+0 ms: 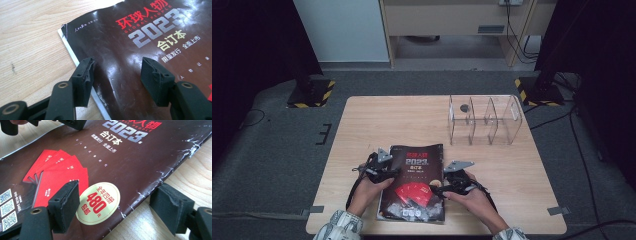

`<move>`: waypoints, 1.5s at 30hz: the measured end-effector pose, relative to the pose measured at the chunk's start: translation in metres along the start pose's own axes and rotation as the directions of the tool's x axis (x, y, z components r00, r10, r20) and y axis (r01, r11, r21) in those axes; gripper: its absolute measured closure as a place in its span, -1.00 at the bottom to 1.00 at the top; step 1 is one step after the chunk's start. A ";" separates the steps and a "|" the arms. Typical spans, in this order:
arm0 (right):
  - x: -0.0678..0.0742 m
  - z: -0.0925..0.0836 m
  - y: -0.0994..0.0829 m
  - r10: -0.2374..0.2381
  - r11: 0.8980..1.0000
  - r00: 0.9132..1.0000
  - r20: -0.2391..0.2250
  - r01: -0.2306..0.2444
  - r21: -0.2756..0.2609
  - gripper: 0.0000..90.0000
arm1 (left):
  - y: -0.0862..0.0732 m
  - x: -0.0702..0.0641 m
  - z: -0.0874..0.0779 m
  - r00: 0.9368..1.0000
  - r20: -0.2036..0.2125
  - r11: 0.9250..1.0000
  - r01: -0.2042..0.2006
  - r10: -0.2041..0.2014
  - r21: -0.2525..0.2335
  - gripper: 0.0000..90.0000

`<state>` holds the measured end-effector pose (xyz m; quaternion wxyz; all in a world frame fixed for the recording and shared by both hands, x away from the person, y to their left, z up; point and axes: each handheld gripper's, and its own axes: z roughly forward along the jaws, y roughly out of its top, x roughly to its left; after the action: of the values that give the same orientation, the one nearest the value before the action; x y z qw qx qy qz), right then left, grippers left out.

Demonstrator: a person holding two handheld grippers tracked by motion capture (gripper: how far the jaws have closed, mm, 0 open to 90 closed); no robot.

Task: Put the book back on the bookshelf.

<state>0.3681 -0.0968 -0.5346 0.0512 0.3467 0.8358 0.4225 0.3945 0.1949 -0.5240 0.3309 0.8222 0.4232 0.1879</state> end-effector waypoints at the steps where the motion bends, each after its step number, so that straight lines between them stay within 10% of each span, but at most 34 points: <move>1: 0.000 0.000 0.001 0.001 1.000 1.000 -0.001 -0.001 -0.004 -0.45 | 0.000 0.000 0.000 1.000 0.000 1.000 -0.001 0.001 -0.001 -0.05; 45: 0.007 0.024 0.058 0.032 0.999 0.999 -0.007 -0.032 0.001 -0.37 | -0.003 -0.004 0.003 1.000 0.014 1.000 -0.012 0.012 -0.025 -0.35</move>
<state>0.4030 -0.0535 -0.5053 0.0415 0.3584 0.8305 0.4243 0.3924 0.1917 -0.5287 0.3430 0.8220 0.4134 0.1891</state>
